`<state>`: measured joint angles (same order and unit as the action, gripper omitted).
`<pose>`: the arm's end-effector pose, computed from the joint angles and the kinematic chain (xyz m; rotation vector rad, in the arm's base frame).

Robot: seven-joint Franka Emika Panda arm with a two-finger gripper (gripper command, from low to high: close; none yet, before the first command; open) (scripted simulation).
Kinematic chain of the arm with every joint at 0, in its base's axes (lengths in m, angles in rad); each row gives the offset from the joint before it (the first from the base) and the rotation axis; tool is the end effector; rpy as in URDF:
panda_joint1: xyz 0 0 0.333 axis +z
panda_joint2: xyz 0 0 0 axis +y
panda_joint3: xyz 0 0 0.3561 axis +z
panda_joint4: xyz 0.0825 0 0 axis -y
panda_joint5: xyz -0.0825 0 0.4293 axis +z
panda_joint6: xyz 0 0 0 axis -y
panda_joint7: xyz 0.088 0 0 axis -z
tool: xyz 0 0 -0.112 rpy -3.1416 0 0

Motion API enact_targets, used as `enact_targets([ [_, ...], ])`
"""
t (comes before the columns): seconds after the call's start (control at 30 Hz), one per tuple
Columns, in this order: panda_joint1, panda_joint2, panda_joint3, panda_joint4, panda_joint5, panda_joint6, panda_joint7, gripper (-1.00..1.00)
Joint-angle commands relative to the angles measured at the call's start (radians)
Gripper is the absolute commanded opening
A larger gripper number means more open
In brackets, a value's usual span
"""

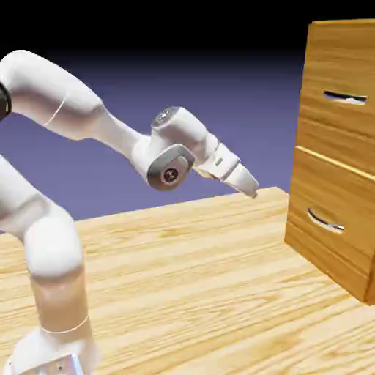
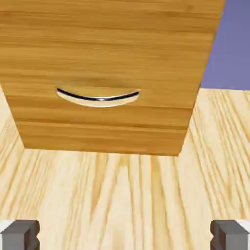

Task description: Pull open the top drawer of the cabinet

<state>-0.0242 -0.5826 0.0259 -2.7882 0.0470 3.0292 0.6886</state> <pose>0.4095 -0.0025 0.4759 -2.4742 0.9445 -1.0841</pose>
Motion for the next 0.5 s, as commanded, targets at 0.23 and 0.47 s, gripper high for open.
enact_targets([
  [0.23,-0.24,-0.083,0.172,0.145,0.312,-0.051,-0.348,0.0],
  [0.47,-0.451,-0.156,0.322,0.271,0.585,-0.096,-0.652,0.0],
])
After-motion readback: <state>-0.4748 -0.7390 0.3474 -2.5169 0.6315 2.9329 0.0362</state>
